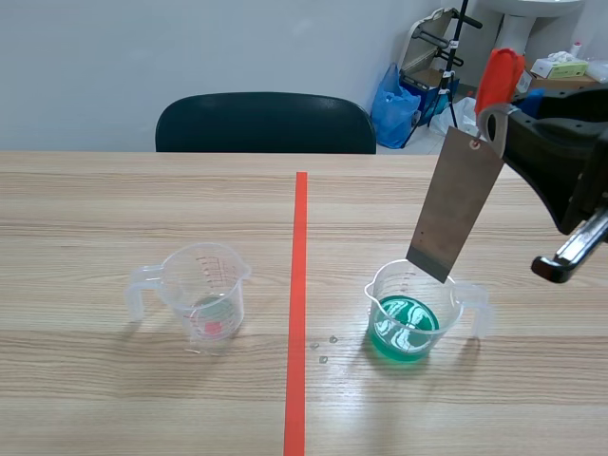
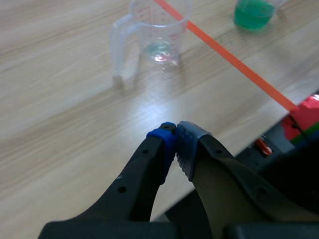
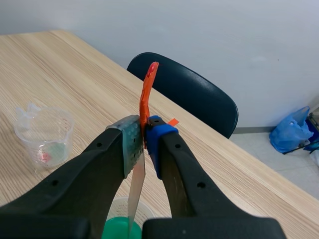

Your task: Do the redox reaction experiment

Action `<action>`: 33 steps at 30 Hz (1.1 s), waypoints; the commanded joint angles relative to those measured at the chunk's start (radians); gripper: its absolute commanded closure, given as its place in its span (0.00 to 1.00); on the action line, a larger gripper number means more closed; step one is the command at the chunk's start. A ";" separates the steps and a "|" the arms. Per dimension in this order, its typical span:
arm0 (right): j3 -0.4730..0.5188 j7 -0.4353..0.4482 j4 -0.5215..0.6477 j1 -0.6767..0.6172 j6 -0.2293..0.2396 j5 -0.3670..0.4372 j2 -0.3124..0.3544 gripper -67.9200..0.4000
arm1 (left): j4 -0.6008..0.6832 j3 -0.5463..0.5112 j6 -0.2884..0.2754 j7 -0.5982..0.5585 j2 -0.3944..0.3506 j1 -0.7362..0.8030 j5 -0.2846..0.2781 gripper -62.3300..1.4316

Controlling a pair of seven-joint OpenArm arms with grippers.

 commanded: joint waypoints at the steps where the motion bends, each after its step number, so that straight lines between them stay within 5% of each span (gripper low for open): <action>1: 0.002 0.015 0.016 0.012 -0.006 0.011 0.005 0.97 | 0.009 -0.010 -0.001 -0.046 0.011 0.024 0.016 0.93; 4: 0.002 0.015 0.016 0.012 -0.006 0.011 0.005 0.97 | 0.008 -0.045 -0.001 -0.103 0.050 0.029 0.076 0.92; 7: 0.002 0.015 0.016 0.012 -0.006 0.011 0.005 0.97 | -0.017 -0.064 -0.004 -0.106 0.095 0.029 0.135 0.76; 13: 0.002 0.015 0.016 0.012 -0.006 0.011 0.005 0.97 | -0.051 -0.062 -0.006 -0.079 0.138 0.029 0.140 0.00; 33: 0.002 0.015 0.016 0.012 -0.006 0.011 0.005 0.97 | -0.053 -0.062 -0.022 -0.066 0.134 0.029 0.140 0.00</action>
